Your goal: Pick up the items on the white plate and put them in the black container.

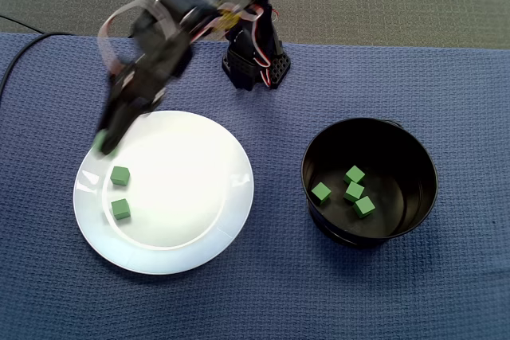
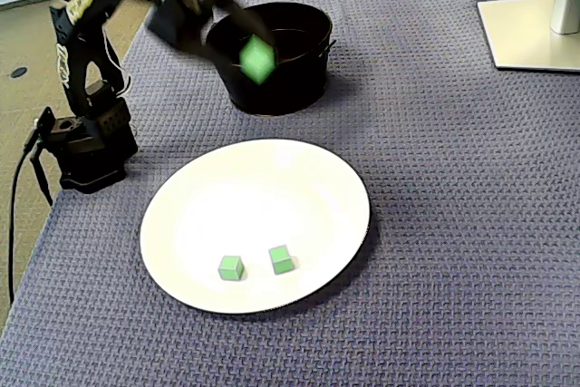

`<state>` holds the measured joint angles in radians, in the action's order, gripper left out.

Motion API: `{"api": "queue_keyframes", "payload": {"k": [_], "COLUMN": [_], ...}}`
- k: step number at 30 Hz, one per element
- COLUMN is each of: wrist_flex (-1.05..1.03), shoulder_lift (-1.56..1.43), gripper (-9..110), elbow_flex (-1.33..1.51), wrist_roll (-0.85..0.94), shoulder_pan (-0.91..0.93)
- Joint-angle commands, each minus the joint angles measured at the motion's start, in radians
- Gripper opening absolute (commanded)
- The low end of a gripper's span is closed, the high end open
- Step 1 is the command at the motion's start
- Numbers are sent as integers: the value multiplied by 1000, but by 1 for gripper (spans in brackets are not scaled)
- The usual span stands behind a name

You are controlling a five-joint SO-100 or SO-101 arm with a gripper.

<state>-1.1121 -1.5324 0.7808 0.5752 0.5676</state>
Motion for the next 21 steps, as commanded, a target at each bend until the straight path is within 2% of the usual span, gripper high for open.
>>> {"api": "queue_keyframes", "payload": {"k": [1, 5, 11, 18, 21], "wrist_flex": [67, 101, 149, 436, 466], "shoulder_lift": [-310, -453, -492, -442, -408], "gripper": [0, 0, 0, 0, 0], "elbow_flex": [72, 202, 350, 729, 850], "wrist_roll": [-74, -41, 8, 91, 49], "shoulder_pan": [-202, -480, -827, -1072, -1149]}}
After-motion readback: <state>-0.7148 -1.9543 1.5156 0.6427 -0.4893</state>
